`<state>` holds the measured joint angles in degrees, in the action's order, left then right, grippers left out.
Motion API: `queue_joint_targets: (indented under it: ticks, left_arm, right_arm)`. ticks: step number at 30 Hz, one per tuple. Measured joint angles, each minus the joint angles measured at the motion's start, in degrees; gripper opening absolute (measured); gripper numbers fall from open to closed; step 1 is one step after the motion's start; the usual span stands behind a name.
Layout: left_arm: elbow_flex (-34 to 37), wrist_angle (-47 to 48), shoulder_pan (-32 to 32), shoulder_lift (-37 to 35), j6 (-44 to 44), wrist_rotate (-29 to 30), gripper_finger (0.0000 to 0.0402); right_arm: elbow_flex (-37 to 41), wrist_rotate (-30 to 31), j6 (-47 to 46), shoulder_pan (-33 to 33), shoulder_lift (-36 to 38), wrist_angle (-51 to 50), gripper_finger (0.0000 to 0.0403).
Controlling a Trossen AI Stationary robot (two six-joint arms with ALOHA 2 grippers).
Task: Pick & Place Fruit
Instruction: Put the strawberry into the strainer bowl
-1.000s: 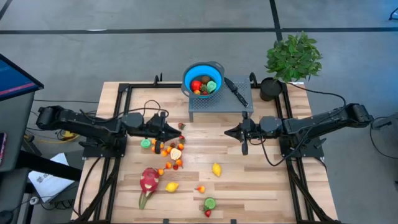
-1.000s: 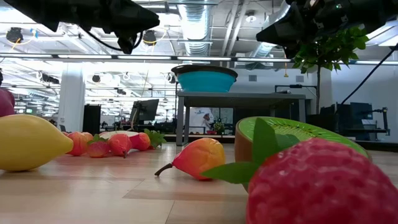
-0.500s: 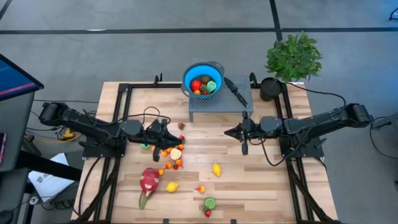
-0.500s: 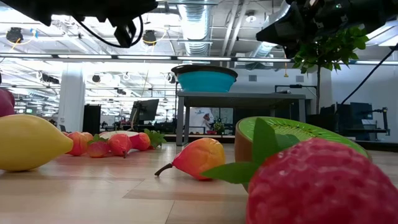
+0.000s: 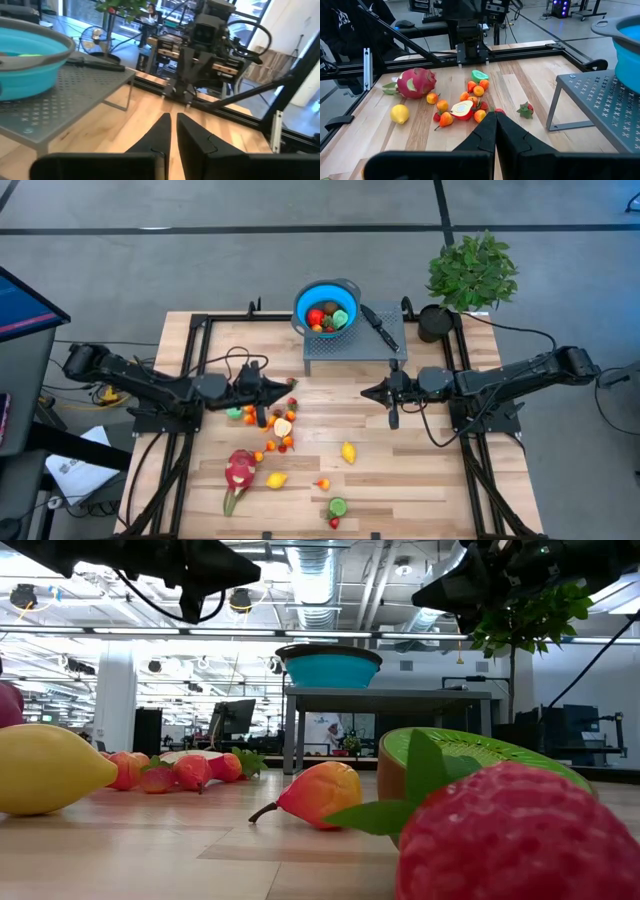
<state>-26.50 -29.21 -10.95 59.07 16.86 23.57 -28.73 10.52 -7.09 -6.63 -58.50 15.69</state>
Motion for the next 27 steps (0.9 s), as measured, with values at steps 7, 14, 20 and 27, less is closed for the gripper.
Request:
queue_joint_targets:
  ticks: [7, 14, 20, 27]
  left_arm:
    - [-0.03, 0.01, -2.21, 0.8, 0.11, 0.85, 0.0002]
    - [-2.11, 0.13, -3.98, 6.28, 0.04, 3.06, 0.0001]
    - [-2.12, 2.49, -3.12, 10.45, 0.09, 6.38, 0.0001]
    - [-1.73, 7.86, -0.79, 11.26, 0.31, 6.77, 0.0001]
  right_arm:
    - [0.0, 0.0, 0.0, 0.0, 0.02, -0.03, 0.0]
    - [0.0, 0.0, 0.02, -0.02, 0.0, -0.01, 0.0]
    - [0.0, 0.0, 0.0, -0.05, 0.01, -0.14, 0.0]
    - [0.0, 0.0, 0.0, -1.53, 0.0, -0.25, 0.0]
